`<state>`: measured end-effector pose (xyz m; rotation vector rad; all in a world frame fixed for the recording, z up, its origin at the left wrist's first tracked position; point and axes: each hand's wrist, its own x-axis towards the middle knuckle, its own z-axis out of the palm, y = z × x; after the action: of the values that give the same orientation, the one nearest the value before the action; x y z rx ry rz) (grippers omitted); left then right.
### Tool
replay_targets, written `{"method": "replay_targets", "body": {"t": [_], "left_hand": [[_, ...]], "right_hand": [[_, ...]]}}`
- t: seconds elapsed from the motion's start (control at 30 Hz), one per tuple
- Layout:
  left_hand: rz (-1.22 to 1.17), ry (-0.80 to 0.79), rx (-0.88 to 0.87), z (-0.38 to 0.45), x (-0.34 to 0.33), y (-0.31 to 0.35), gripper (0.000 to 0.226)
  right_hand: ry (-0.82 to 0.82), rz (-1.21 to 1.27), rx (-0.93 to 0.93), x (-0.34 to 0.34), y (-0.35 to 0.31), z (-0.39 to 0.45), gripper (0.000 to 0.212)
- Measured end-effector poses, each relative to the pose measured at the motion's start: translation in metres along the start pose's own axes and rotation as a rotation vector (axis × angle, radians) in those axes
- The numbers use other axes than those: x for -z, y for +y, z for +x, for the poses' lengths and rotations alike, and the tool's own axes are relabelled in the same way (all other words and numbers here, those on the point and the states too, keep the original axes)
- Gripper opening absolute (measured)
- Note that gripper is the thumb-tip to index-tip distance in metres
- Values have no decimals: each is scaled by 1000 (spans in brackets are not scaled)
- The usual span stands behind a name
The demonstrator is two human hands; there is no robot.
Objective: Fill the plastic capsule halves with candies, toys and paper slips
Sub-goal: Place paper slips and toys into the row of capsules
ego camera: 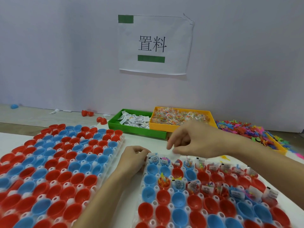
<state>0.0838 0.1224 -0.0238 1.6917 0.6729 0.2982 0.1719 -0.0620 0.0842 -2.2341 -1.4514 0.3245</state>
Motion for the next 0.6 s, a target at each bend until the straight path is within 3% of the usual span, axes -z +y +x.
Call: {"method": "replay_targets", "body": {"t": [0.27,0.6], "left_hand": [[9,21,-23,2,0,-1,25],[32,15,-33,5,-1,-3,24]], "right_hand": [[-191,-37,36,-21,-33,-1,5],[-200,-285,59,-35,-43,-9,9]]}}
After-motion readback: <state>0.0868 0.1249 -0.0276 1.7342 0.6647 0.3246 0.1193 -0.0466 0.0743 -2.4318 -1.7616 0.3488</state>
